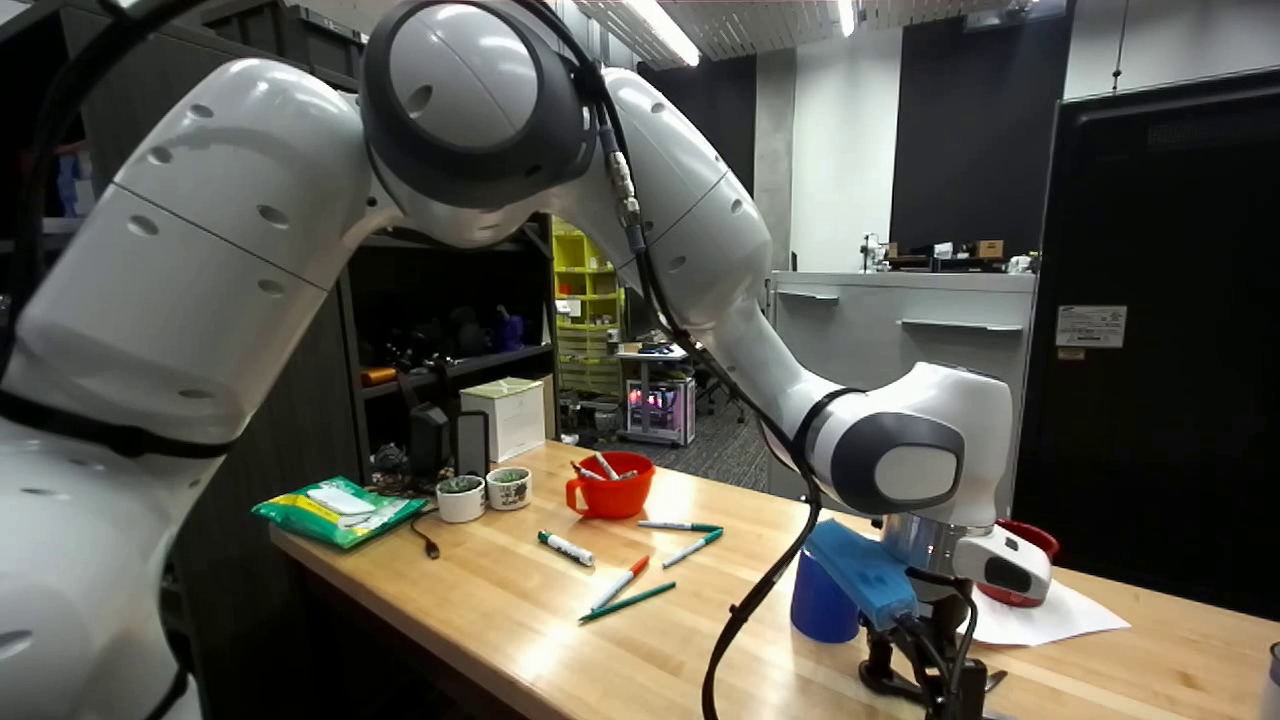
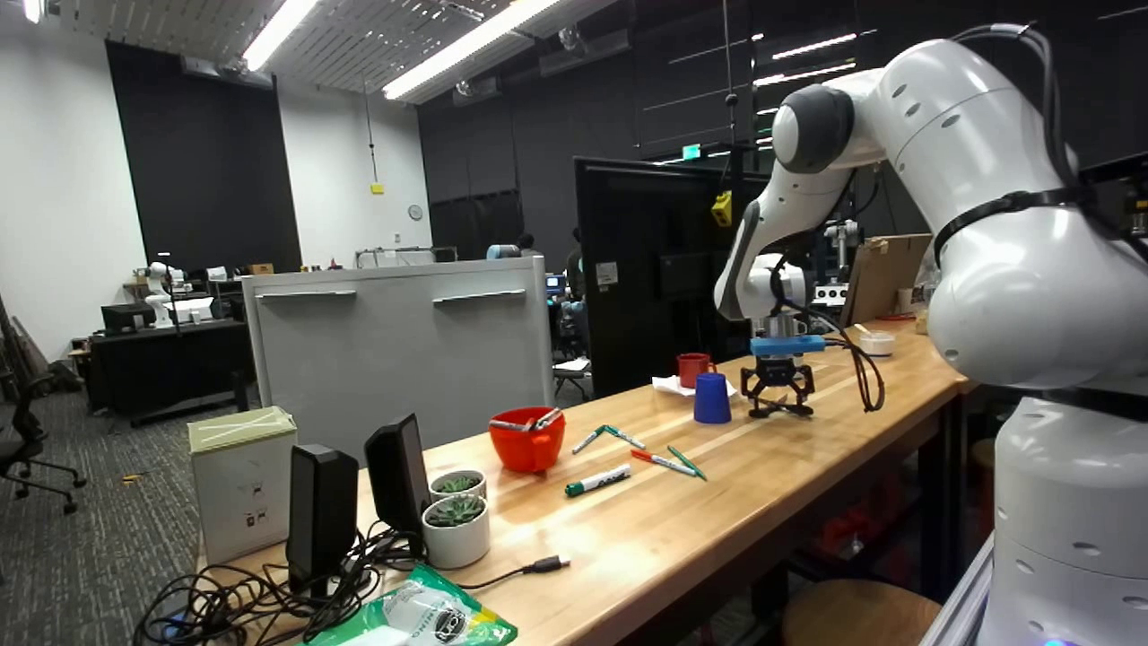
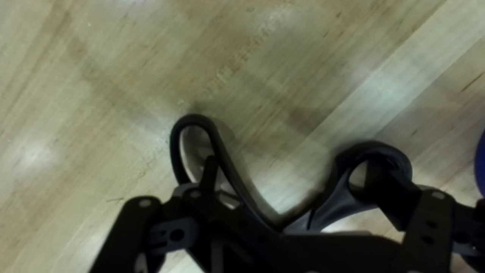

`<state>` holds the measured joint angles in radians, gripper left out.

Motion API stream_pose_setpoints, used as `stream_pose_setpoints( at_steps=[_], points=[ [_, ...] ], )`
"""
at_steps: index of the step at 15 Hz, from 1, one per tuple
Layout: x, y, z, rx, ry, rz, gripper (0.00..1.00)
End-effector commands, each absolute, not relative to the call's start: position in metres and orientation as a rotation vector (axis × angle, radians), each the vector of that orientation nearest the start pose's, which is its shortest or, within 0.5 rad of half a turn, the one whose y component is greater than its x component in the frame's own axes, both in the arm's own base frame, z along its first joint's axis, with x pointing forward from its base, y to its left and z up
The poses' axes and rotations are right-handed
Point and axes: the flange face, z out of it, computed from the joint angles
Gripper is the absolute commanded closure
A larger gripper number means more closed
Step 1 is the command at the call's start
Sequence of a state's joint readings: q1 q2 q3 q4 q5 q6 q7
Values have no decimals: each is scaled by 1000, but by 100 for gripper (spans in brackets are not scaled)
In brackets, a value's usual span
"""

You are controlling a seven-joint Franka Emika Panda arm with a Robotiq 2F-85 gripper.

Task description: Open and close the scissors

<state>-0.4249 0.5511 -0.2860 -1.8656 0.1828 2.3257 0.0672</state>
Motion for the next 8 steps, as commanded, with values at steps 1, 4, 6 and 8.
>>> stream_pose_setpoints(
  at_steps=[1,4,6,8],
  points=[
    [490,-403,225,-2843,1319,101,30],
    [494,-402,228,-2846,1309,90,48],
    [496,-400,230,-2848,1301,84,63],
    [499,-398,231,-2850,1292,79,79]
  ],
)
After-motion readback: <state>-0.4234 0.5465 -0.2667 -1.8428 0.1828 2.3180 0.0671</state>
